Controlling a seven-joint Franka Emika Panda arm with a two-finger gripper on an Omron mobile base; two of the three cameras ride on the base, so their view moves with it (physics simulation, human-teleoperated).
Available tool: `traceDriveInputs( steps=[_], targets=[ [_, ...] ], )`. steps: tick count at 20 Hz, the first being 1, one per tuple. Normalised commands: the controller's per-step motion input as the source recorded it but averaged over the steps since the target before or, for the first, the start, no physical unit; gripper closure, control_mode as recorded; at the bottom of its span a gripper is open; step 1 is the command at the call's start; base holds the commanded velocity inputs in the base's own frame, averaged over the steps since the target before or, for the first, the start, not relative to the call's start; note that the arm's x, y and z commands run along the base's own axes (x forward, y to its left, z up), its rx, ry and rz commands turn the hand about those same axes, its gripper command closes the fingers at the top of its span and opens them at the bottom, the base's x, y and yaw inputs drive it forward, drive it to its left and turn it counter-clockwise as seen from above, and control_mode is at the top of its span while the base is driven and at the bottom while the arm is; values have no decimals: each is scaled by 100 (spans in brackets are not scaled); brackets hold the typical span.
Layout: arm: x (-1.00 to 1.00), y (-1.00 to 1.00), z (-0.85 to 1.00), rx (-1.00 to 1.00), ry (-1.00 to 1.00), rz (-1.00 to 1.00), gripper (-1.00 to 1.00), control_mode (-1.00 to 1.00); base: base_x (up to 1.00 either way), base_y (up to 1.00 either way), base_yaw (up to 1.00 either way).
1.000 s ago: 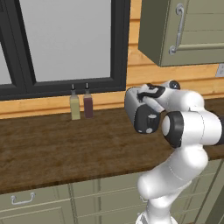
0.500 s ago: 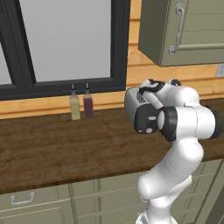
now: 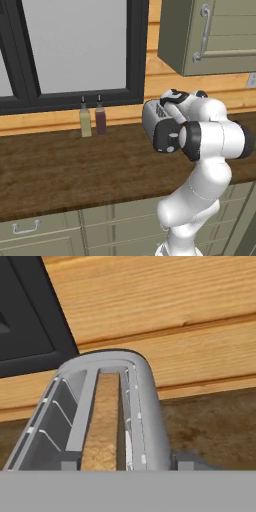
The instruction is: Start the toaster. Once the lever pops up, take the bread to the plate on the dining counter.
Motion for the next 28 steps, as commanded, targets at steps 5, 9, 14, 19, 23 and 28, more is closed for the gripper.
traceDriveInputs(
  steps=[5, 9, 14, 19, 23, 28],
  targets=[
    [-2, 14, -2, 0, 0, 0, 100, -100, 0, 0, 0],
    [-6, 4, 12, 0, -3, 0, 100, -100, 0, 0, 0],
    [-12, 0, 37, 0, -5, 0, 100, -100, 0, 0, 0],
    [-37, 0, 70, 0, -13, 0, 100, -100, 0, 0, 0],
    [-30, 0, 92, 0, -14, 0, 100, -100, 0, 0, 0],
    [-41, 0, 59, 0, -2, 0, 100, -100, 0, 0, 0]
  ],
)
